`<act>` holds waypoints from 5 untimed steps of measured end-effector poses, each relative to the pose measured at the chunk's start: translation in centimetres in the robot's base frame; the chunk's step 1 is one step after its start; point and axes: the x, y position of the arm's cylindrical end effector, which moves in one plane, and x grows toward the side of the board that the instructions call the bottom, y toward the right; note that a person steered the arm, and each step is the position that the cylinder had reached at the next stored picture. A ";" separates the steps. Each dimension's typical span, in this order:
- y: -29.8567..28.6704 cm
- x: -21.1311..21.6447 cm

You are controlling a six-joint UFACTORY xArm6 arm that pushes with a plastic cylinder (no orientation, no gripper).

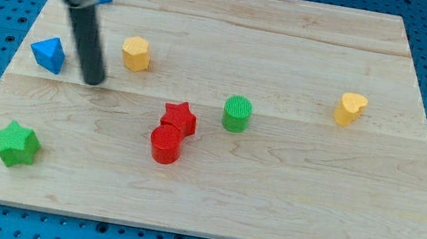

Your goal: Keep the green star to the bottom of the green circle

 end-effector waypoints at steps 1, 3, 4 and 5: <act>-7.6 2.8; -5.7 11.5; -1.9 13.5; 3.9 13.5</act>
